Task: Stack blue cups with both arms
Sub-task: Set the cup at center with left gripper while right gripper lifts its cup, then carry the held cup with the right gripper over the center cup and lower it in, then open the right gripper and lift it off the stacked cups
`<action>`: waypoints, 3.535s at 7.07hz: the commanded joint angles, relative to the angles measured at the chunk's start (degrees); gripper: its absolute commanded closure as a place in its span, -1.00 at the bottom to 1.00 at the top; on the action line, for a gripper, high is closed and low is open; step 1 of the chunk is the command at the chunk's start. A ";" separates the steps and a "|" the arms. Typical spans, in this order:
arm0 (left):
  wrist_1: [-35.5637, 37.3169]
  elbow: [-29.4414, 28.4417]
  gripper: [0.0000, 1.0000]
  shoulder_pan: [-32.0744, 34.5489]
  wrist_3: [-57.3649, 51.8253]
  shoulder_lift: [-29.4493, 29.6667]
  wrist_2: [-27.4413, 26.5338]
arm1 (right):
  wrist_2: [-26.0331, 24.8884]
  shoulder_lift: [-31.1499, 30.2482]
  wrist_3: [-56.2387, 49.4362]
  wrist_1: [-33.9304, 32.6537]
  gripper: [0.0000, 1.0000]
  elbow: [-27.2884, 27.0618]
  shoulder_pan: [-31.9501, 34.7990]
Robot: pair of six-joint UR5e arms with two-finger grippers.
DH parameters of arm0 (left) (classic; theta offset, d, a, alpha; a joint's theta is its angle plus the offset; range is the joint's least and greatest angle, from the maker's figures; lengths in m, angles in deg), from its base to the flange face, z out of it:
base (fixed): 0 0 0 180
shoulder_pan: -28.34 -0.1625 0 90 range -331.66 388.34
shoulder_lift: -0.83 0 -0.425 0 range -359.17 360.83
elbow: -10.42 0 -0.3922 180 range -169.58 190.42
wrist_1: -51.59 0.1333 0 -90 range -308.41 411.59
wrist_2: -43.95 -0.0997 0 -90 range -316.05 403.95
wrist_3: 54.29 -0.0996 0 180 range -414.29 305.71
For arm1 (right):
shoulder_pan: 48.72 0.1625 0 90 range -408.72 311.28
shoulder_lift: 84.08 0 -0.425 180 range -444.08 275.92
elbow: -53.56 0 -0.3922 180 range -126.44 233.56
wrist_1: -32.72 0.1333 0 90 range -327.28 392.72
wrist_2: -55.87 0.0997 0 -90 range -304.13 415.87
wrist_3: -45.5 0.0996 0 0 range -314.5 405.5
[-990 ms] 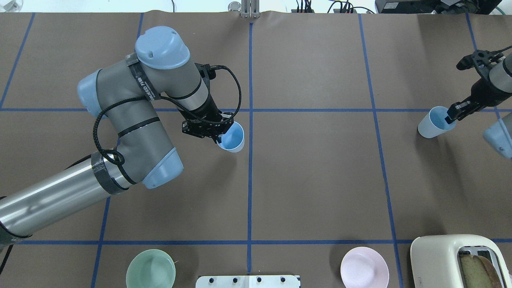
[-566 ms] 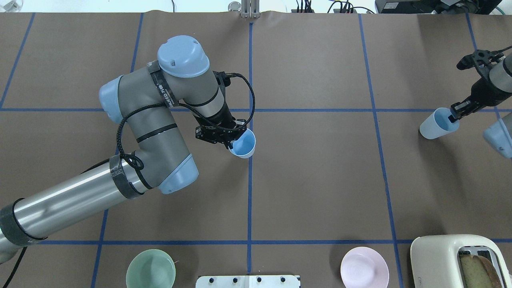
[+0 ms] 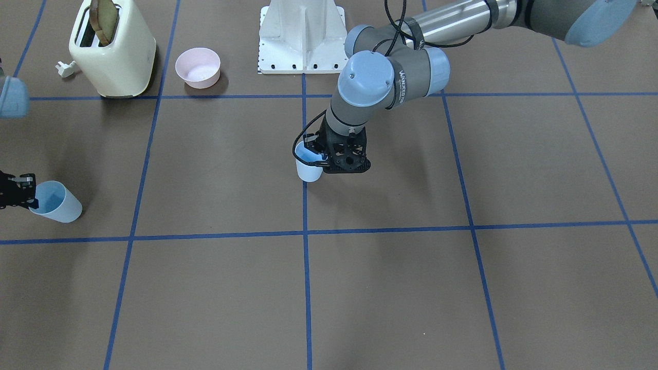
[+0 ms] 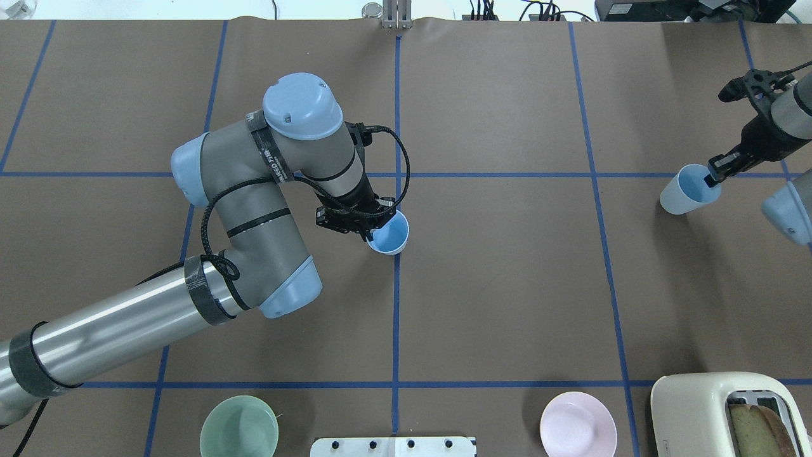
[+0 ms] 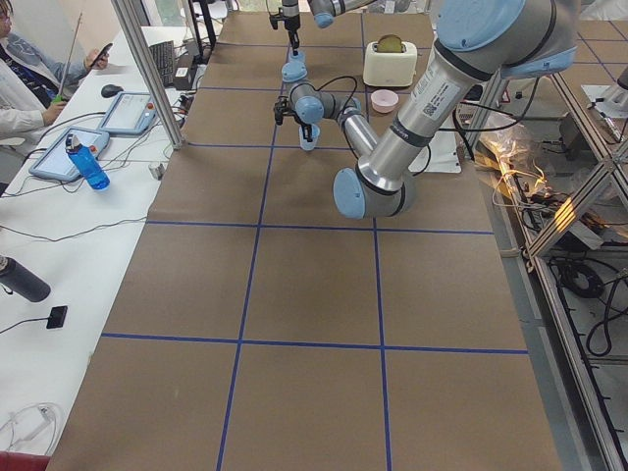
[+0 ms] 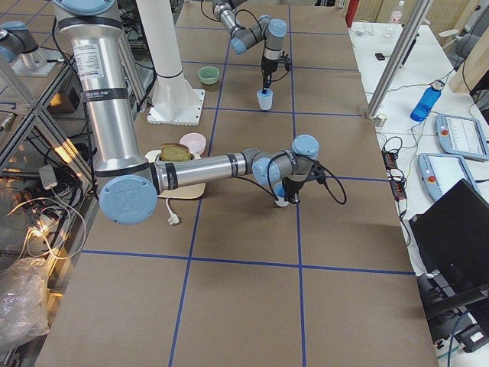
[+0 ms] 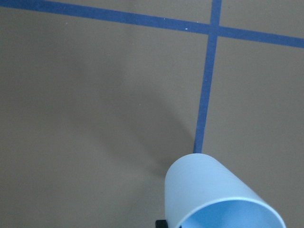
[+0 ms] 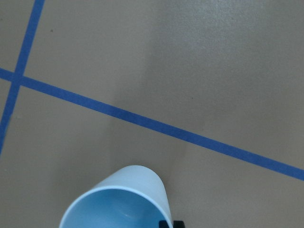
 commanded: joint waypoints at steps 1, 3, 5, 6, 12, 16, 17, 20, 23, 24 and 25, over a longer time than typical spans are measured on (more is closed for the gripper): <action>-0.80 -0.43 0.13 -0.29 0.01 0.06 -0.44 | 1.38 1.06 0.05 -1.23 1.00 -1.58 0.84; -1.85 0.01 -0.70 -0.21 -0.08 0.06 -0.44 | 1.47 4.56 0.05 -11.72 1.00 -7.18 1.28; -1.42 2.19 -0.80 2.32 -0.25 -0.29 1.04 | 1.39 9.66 0.66 -21.58 1.00 -11.33 1.19; -1.33 2.90 -0.82 5.56 -0.78 -1.25 5.06 | 1.56 11.59 5.63 -22.76 1.00 -12.82 0.24; 8.69 11.61 -0.95 18.85 -31.75 -14.77 9.75 | -3.59 25.39 39.20 -22.24 1.00 -15.21 -15.47; 7.81 10.65 -0.95 22.64 -47.35 -22.60 9.23 | -11.34 32.78 50.21 -22.24 1.00 -12.76 -25.24; 6.07 10.38 -0.95 22.65 -47.45 -23.66 9.23 | -12.92 35.06 52.76 -22.24 1.00 -11.27 -27.00; 3.15 8.80 -0.95 22.65 -47.45 -24.28 9.23 | -14.69 37.63 53.05 -21.72 1.00 -7.75 -29.47; 3.15 8.45 -0.95 22.65 -47.45 -24.28 9.23 | -15.66 37.63 54.19 -16.18 1.00 -4.58 -30.27; 3.15 8.45 -0.95 22.65 -47.45 -24.28 9.23 | -15.92 37.63 54.11 -16.18 1.00 -4.23 -30.44; 3.15 8.45 -0.94 22.65 -47.45 -24.28 9.23 | -15.93 37.54 54.10 -16.18 1.00 -4.05 -30.62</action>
